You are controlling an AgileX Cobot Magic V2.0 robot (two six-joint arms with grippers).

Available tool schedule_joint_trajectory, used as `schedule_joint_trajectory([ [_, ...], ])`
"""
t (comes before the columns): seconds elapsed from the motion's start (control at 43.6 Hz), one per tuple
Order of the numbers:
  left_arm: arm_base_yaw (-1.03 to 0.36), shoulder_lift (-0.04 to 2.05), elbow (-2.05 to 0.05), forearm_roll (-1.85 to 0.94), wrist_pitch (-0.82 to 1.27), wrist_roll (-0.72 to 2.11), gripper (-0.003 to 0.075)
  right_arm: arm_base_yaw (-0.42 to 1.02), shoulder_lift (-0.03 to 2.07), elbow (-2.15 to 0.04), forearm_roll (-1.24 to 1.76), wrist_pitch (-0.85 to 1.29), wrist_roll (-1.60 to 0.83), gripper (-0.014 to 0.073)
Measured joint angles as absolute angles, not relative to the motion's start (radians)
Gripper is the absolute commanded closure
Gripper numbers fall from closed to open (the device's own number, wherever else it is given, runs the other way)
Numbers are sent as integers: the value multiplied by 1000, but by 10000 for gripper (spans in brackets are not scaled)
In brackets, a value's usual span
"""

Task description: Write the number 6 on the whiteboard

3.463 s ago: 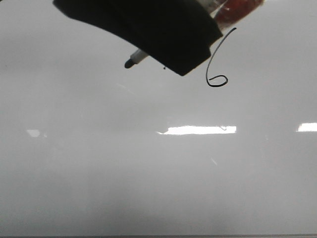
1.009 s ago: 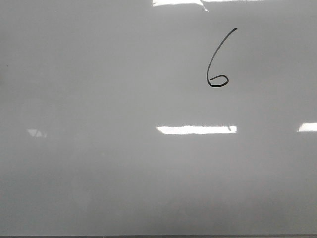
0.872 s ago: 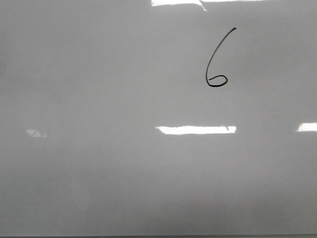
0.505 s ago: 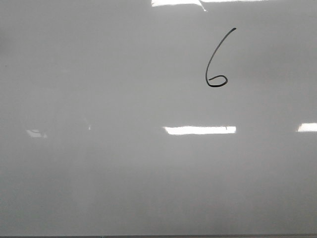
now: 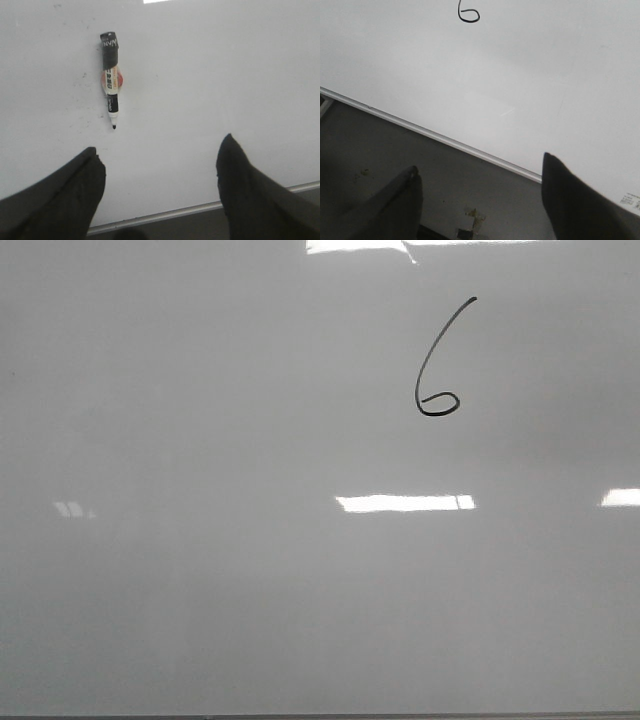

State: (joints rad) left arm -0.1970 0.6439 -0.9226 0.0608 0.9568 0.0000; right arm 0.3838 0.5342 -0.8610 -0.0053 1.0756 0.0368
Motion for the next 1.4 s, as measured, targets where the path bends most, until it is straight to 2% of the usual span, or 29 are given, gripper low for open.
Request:
schedule_joint_trajectory([
  [0.138, -197, 621, -866, 59, 957, 0, 272, 384, 482, -828, -5, 1057, 21, 69],
  [0.206, -197, 621, -847, 59, 957, 21, 309, 384, 475, -826, -5, 1055, 20, 116],
  [0.321, -197, 621, -829, 59, 957, 46, 394, 384, 473, -824, -5, 1053, 17, 322],
  [0.459, -197, 621, -822, 56, 953, 50, 536, 384, 473, -824, -5, 1051, 15, 575],
  [0.528, -197, 621, -822, 46, 948, 50, 612, 384, 473, -824, -5, 1051, 15, 670],
  [0.642, -197, 621, -822, 18, 932, 50, 723, 384, 473, -824, -5, 1051, 15, 662],
  [0.688, -197, 621, -822, 9, 925, 50, 740, 384, 473, -824, -5, 1049, 15, 662],
  [1.399, -199, 610, -817, 0, 887, 57, 741, 384, 473, -824, -5, 1047, 15, 662],
])
